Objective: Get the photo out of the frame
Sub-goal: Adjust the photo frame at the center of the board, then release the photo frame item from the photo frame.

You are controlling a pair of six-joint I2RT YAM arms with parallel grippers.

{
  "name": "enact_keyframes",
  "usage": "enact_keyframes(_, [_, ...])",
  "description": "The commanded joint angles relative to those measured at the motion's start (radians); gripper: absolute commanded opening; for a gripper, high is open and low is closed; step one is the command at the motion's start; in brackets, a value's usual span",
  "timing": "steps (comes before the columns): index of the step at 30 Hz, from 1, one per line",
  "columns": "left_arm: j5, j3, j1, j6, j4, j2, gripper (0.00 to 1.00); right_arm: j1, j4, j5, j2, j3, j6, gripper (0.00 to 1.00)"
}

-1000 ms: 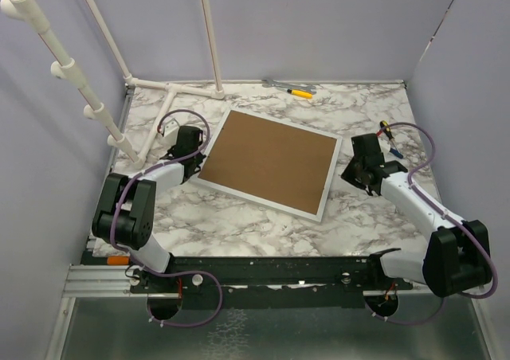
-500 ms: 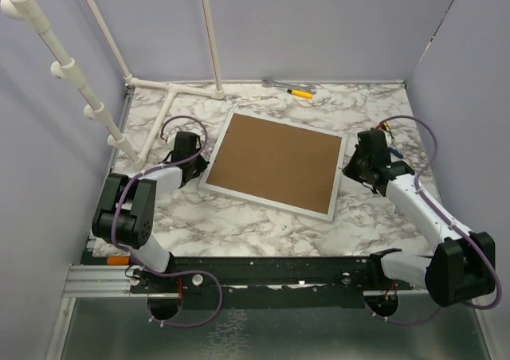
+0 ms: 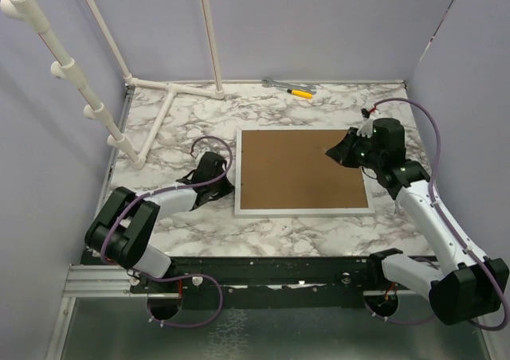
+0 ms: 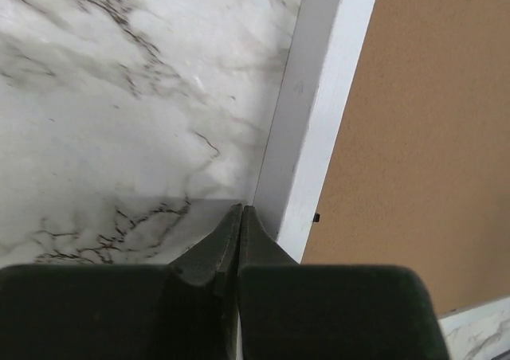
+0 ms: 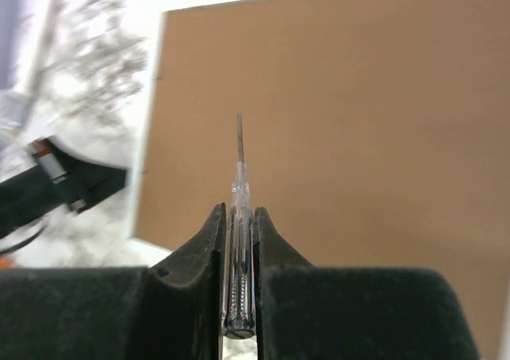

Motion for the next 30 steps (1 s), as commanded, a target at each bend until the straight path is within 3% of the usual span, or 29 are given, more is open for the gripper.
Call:
enact_keyframes(1, [0.040,-0.015,-0.075,-0.036,0.011,-0.020,0.00,0.003,0.194,-0.472,0.048,-0.058,0.003,0.01])
enact_keyframes(6, [0.048,-0.013,-0.101,0.029,-0.005,-0.051,0.03,0.003,0.473,-0.733,0.187,-0.174,0.134,0.01])
enact_keyframes(13, [0.085,-0.061,-0.079,0.078,0.020,-0.166,0.19,0.014,0.749,-0.792,0.326,-0.293,0.250,0.01])
enact_keyframes(17, [0.106,-0.073,-0.061,0.112,0.044,-0.215,0.31,0.043,0.824,-0.791,0.405,-0.318,0.265,0.01])
enact_keyframes(24, [0.214,-0.119,-0.042,0.107,0.184,-0.172,0.29,0.110,0.948,-0.791,0.541,-0.313,0.299,0.01])
enact_keyframes(30, [0.267,-0.163,-0.031,0.104,0.321,-0.155,0.32,0.113,0.901,-0.818,0.626,-0.265,0.227,0.01])
